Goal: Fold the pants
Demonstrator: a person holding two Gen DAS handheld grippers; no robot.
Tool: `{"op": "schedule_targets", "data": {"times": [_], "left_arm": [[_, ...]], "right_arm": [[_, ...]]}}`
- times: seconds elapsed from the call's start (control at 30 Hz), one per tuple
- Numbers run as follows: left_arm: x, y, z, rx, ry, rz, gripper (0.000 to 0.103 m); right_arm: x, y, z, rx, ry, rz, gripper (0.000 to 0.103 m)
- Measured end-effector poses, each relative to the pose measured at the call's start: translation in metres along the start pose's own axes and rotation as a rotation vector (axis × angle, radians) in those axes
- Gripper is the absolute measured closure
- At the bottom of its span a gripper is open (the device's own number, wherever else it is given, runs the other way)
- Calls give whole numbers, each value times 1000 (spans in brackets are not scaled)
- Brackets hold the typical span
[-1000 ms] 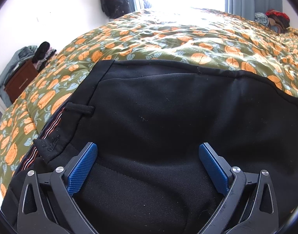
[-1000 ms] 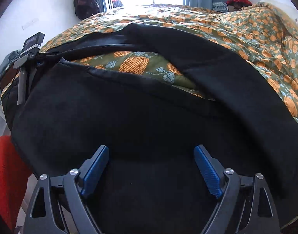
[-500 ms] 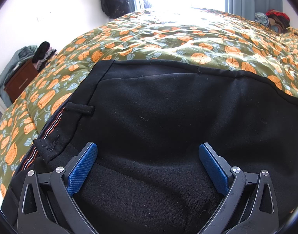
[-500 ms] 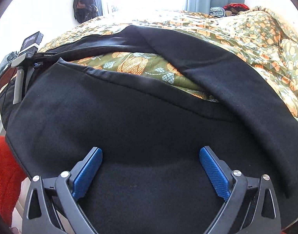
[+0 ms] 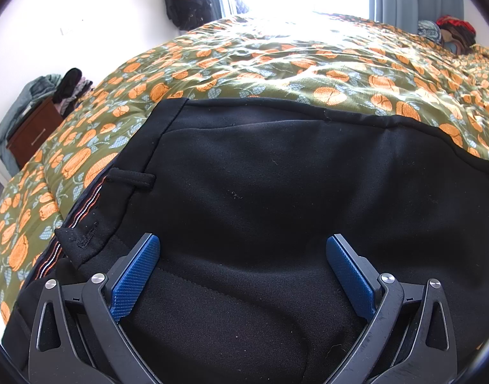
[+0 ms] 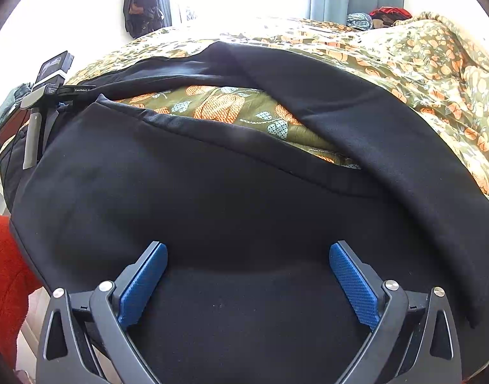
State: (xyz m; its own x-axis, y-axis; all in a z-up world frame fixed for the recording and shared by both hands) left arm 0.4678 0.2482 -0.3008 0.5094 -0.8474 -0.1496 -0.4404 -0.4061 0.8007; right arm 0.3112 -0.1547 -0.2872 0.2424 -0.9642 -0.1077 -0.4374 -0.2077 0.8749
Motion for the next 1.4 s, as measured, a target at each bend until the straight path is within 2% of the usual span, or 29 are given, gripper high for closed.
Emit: {"op": "schedule_targets", "data": {"times": [1.4], "left_arm": [[0,0,0,0,0,0,0]], "right_arm": [[-1,0,-1,13,4,0,1]]}}
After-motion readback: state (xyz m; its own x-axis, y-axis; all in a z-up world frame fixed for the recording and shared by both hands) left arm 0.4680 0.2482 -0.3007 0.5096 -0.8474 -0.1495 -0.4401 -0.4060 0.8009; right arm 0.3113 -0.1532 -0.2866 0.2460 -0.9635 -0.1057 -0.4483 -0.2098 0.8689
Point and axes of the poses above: each gripper's, at about its wrist camera, not at the fingertips, and y roughly against the way its jaws point, x to its right, z to its underside, the point moved 8 cm from there along -y, roughly the way its jaws point, and after that the axes turned 3 degrees about -x, right-handed, at the moved point
